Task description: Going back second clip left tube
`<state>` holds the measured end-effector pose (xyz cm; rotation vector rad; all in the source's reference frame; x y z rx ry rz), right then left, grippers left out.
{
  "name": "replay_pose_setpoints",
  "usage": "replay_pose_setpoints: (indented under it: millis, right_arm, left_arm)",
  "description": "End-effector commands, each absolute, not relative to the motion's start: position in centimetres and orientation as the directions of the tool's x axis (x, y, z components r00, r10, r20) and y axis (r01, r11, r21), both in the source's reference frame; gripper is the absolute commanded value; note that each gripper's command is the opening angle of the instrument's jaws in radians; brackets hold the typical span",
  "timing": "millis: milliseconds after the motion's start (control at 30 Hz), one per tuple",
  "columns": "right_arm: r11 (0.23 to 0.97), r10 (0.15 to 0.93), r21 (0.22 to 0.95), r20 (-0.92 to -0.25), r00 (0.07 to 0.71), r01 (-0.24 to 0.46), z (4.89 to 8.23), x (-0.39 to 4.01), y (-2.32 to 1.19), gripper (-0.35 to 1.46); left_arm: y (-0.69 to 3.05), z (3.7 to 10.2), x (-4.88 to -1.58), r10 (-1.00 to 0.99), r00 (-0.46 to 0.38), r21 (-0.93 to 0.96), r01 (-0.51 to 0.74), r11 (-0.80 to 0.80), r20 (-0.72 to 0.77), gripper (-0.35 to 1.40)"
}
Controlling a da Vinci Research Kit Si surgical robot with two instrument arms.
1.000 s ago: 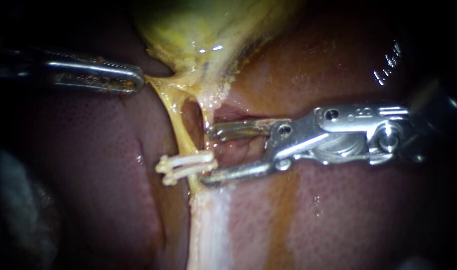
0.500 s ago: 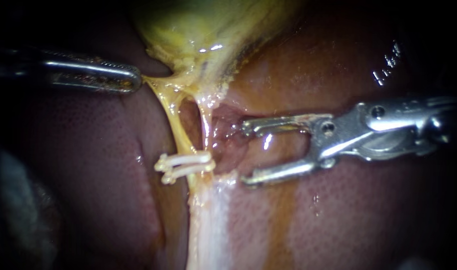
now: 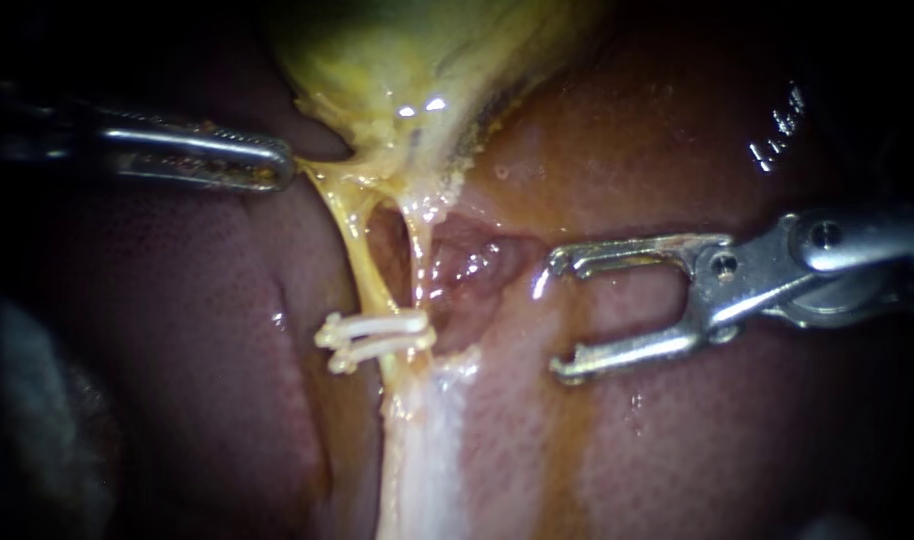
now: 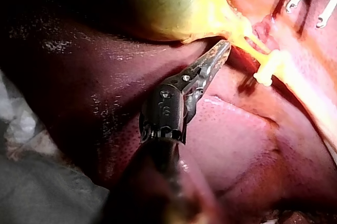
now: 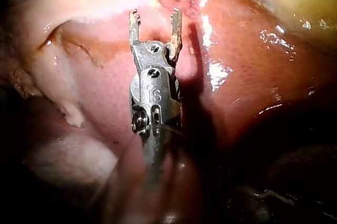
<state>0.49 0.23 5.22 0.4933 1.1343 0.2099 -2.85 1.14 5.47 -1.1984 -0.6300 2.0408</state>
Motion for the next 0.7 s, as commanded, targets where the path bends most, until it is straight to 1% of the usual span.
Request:
replay_pose_setpoints:
  millis: [33, 400, 700]
  right_arm:
    - [0.874, 0.405, 0.478, -0.814, 0.417, 0.083, 5.21, 0.48, 0.24, 0.5]
    - [0.875, 0.405, 0.478, -0.814, 0.417, 0.082, 5.2, 0.43, 0.24, 0.5]
    - [0.871, 0.413, 0.484, -0.81, 0.417, 0.078, 5.17, 0.45, 0.25, 0.5]
  left_arm:
    - [1.13, 5.52, -2.89, 0.749, -0.349, -0.687, -0.306, -0.659, -0.563, -0.35]
    - [0.98, 5.85, -3.14, 0.755, -0.351, -0.7, -0.295, -0.651, -0.554, -0.35]
    - [0.99, 5.84, -3.12, 0.754, -0.353, -0.703, -0.288, -0.65, -0.554, -0.35]
